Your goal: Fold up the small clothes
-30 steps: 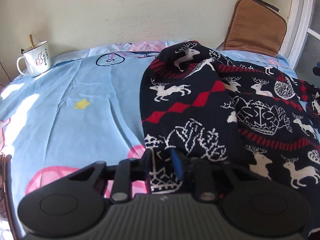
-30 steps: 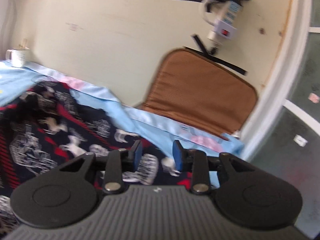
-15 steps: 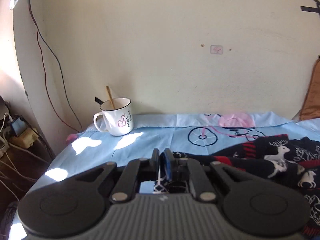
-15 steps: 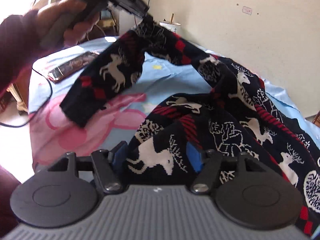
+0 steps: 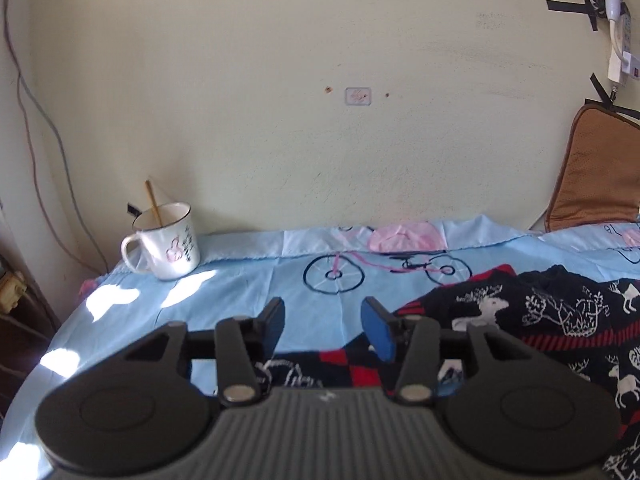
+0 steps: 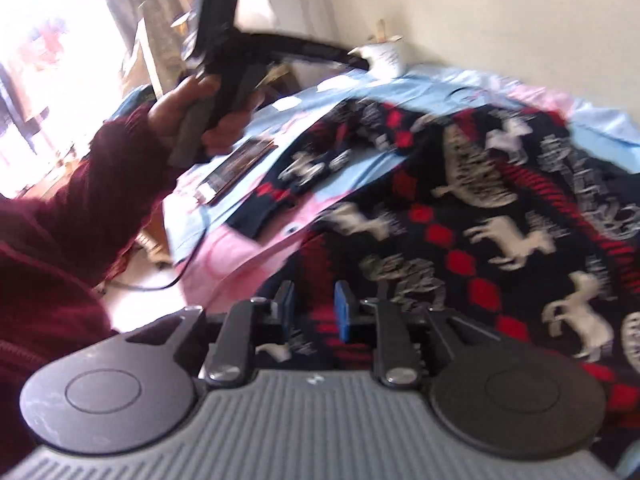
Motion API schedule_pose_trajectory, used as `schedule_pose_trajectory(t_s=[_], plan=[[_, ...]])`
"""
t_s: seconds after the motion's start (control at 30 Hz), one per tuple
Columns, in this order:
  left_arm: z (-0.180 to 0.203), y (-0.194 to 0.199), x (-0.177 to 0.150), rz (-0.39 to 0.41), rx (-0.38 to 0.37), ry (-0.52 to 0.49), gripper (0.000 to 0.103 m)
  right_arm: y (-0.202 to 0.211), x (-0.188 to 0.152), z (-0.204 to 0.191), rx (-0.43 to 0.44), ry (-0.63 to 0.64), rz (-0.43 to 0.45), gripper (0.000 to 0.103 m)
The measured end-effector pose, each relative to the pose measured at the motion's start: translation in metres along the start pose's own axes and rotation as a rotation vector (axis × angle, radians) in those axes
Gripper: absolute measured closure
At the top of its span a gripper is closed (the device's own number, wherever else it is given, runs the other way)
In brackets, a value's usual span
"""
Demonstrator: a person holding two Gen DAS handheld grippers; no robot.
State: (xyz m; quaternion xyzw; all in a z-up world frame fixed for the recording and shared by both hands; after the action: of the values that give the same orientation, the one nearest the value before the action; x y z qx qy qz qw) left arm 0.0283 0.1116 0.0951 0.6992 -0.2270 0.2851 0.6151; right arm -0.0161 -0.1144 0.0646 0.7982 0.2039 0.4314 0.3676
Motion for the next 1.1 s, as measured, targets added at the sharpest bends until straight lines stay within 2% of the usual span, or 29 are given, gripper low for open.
schedule_pose_trajectory(t_s=[0.03, 0.07, 0.1, 0.13, 0.2, 0.27, 0.37, 0.4, 0.47, 0.5, 0.53, 0.57, 0.6, 0.67, 0.73, 0.77, 0.8, 0.83, 0.87, 0.9, 0.93, 0.97, 1.0, 1.03, 1.1], plan=[[0.007, -0.005, 0.011, 0.015, -0.004, -0.025, 0.052, 0.012, 0.007, 0.016, -0.033, -0.035, 0.051, 0.076], [0.013, -0.010, 0.020, 0.025, -0.015, -0.049, 0.050, 0.026, 0.015, 0.038, -0.116, -0.076, 0.120, 0.071], [0.024, -0.018, 0.031, 0.034, -0.045, -0.088, 0.042, 0.035, 0.025, 0.060, -0.220, -0.111, 0.167, 0.067], [0.033, -0.025, 0.039, 0.039, -0.073, -0.121, 0.025, 0.041, 0.032, 0.084, -0.320, -0.145, 0.198, 0.058], [0.058, -0.042, 0.053, 0.040, -0.113, -0.188, 0.005, 0.044, 0.047, 0.132, -0.440, -0.220, 0.222, 0.052], [0.079, -0.062, 0.062, 0.024, -0.146, -0.238, 0.005, 0.039, 0.058, 0.176, -0.449, -0.294, 0.205, 0.049], [0.111, -0.097, 0.069, -0.046, -0.178, -0.290, 0.005, 0.016, 0.071, 0.229, -0.436, -0.369, 0.150, 0.045], [0.121, -0.110, 0.069, -0.082, -0.196, -0.302, 0.005, 0.012, 0.069, 0.242, -0.407, -0.389, 0.134, 0.044], [0.133, -0.133, 0.066, -0.166, -0.267, -0.330, 0.011, -0.003, 0.065, 0.257, -0.343, -0.419, 0.076, 0.034], [0.138, -0.141, 0.062, -0.204, -0.298, -0.352, 0.039, -0.012, 0.063, 0.262, -0.322, -0.429, 0.039, 0.034], [0.141, -0.147, 0.055, -0.242, -0.315, -0.383, 0.077, -0.015, 0.061, 0.258, -0.333, -0.409, 0.046, 0.041], [0.144, -0.150, 0.047, -0.268, -0.321, -0.410, 0.088, -0.015, 0.060, 0.250, -0.331, -0.364, 0.036, 0.079], [0.145, -0.149, 0.042, -0.259, -0.304, -0.431, 0.089, -0.013, 0.059, 0.244, -0.330, -0.346, 0.041, 0.081], [0.147, -0.135, 0.040, -0.152, -0.235, -0.449, 0.090, 0.008, 0.061, 0.227, -0.352, -0.303, 0.142, 0.085], [0.143, -0.112, 0.052, 0.024, -0.153, -0.411, 0.089, 0.034, 0.065, 0.215, -0.400, -0.260, 0.297, 0.085], [0.144, -0.107, 0.056, 0.087, -0.122, -0.384, 0.089, 0.043, 0.067, 0.213, -0.428, -0.248, 0.368, 0.085], [0.146, -0.106, 0.062, 0.133, -0.089, -0.354, 0.085, 0.047, 0.069, 0.212, -0.452, -0.245, 0.414, 0.085], [0.151, -0.113, 0.066, 0.144, -0.035, -0.336, 0.079, 0.045, 0.073, 0.217, -0.492, -0.256, 0.452, 0.085], [0.157, -0.126, 0.069, 0.120, 0.033, -0.331, 0.072, 0.037, 0.077, 0.224, -0.530, -0.283, 0.459, 0.082], [0.164, -0.148, 0.071, 0.050, 0.124, -0.336, 0.056, 0.023, 0.080, 0.234, -0.572, -0.311, 0.425, 0.078], [0.168, -0.170, 0.071, -0.034, 0.191, -0.345, 0.057, 0.007, 0.084, 0.244, -0.612, -0.331, 0.363, 0.064], [0.166, -0.185, 0.069, -0.100, 0.216, -0.340, 0.060, -0.007, 0.085, 0.256, -0.644, -0.344, 0.279, 0.058], [0.157, -0.194, 0.067, -0.160, 0.215, -0.301, 0.065, -0.016, 0.084, 0.263, -0.666, -0.359, 0.230, 0.058], [0.146, -0.193, 0.065, -0.178, 0.193, -0.250, 0.065, -0.016, 0.080, 0.266, -0.670, -0.379, 0.223, 0.058], [0.118, -0.172, 0.062, -0.162, 0.128, -0.158, 0.065, 0.006, 0.064, 0.264, -0.597, -0.415, 0.292, 0.058]])
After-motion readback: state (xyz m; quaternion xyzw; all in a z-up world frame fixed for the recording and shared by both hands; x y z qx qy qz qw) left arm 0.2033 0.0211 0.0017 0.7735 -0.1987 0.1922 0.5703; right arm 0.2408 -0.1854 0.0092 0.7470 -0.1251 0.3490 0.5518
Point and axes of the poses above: each gripper's, at about its wrist camera, not at the fingertips, and y roughly against the way its jaws point, z to its right, x to its top, the point moved 2 cm from there along -y, roughly the way its jaws point, and after that the axes turned 14 degrees about -z, right-handed, at the moved point
